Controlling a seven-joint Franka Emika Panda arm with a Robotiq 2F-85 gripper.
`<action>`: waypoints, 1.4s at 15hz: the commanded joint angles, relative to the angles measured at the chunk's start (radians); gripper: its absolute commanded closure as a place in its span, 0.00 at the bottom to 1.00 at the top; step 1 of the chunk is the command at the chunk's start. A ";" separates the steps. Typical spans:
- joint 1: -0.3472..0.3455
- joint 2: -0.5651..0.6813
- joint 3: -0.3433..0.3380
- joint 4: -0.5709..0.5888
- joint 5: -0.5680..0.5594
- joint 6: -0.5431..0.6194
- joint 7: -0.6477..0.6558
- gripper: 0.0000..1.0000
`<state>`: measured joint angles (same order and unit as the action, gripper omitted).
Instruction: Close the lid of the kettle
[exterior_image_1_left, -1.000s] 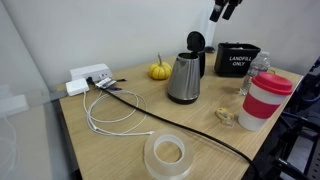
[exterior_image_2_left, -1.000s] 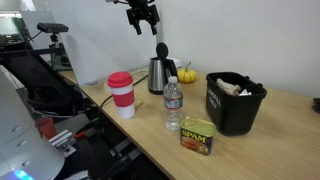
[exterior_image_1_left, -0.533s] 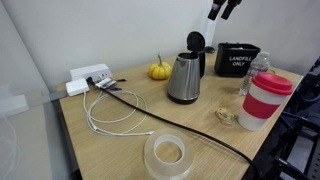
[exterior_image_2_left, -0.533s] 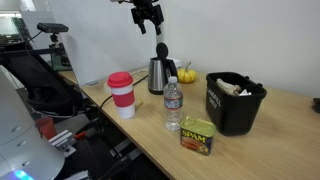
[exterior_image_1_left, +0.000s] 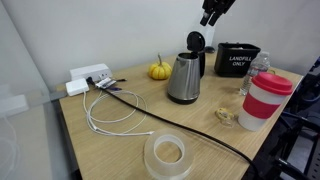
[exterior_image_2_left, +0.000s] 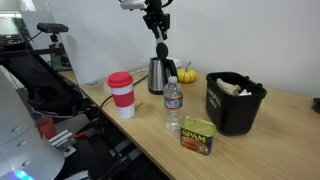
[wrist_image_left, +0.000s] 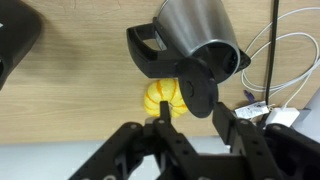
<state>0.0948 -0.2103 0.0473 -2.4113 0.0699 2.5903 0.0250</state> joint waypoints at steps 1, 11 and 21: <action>-0.008 0.032 -0.003 0.005 0.028 0.045 0.003 0.81; -0.013 0.106 0.008 0.038 -0.011 0.073 0.015 1.00; 0.004 0.133 0.057 0.069 -0.088 0.052 0.034 1.00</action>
<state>0.1017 -0.0862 0.0885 -2.3548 0.0397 2.6513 0.0313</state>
